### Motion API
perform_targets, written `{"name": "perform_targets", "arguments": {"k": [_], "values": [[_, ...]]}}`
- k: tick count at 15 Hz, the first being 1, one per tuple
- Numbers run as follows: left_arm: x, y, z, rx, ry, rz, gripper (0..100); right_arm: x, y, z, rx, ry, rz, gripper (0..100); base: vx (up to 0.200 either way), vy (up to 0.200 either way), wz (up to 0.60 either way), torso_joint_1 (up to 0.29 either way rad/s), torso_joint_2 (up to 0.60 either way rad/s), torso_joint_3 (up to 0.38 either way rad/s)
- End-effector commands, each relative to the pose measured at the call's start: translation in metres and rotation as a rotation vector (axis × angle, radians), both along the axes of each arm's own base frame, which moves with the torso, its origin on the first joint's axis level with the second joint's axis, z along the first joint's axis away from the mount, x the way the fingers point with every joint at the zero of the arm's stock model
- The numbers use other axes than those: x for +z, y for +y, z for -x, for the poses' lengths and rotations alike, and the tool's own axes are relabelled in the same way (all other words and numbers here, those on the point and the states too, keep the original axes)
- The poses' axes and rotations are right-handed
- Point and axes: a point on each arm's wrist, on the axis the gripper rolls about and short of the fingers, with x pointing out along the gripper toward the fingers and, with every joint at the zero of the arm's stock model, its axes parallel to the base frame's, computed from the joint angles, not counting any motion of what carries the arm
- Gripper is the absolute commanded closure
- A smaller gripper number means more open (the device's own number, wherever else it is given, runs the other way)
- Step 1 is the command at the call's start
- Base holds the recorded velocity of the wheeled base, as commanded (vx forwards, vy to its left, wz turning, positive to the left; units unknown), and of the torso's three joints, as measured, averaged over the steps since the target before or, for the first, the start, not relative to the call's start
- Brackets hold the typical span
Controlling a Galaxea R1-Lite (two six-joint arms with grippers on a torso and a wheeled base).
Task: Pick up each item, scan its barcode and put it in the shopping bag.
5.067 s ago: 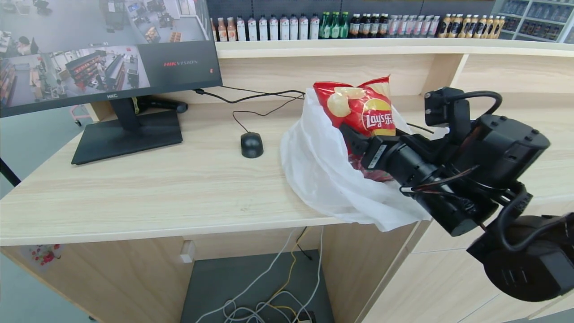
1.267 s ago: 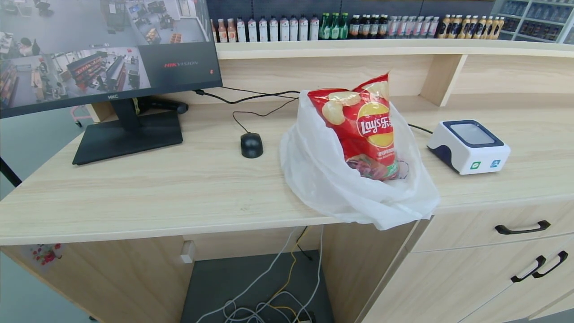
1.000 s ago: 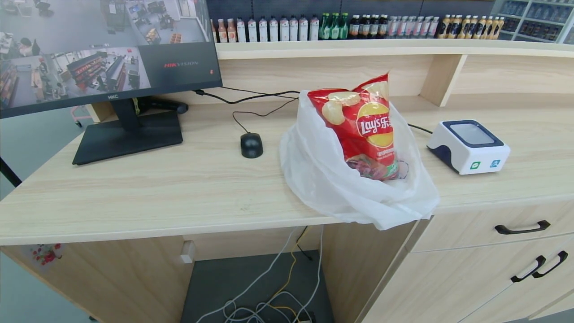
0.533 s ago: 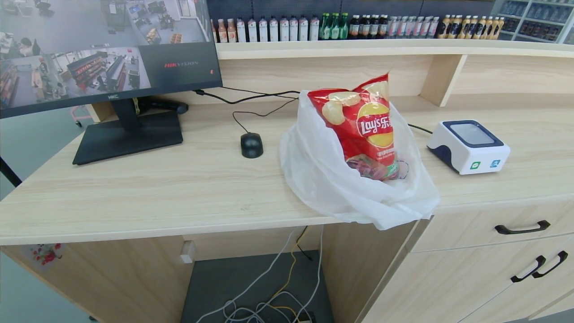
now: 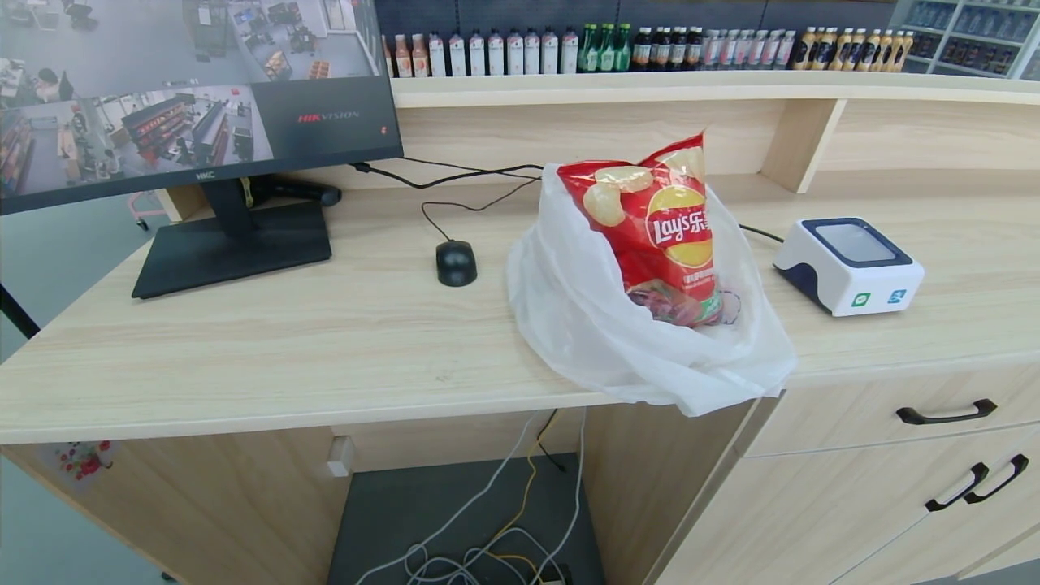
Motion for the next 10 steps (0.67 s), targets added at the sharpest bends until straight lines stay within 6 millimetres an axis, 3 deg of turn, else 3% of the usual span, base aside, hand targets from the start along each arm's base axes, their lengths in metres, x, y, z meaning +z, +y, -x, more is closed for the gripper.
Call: {"name": "perform_targets", "arguments": {"k": [1, 7, 10], "values": [[-0.0001, 0.0, 0.0, 0.0, 0.001, 0.0, 0, 0.0003, 0.0, 0.0001, 0.0, -0.001, 0.0, 0, 0.0, 0.0, 0.0, 0.0, 0.0, 0.0], [0.0, 0.0, 0.0, 0.0, -0.001, 0.003, 0, -0.0001, 0.0, -0.0001, 0.0, 0.0, 0.0, 0, 0.0, 0.0, 0.0, 0.0, 0.0, 0.0], [0.0, 0.0, 0.0, 0.0, -0.001, 0.005, 0, 0.0003, 0.0, 0.0001, 0.0, -0.001, 0.0, 0, 0.0, -0.2, 0.0, 0.002, 0.0, 0.004]]}}
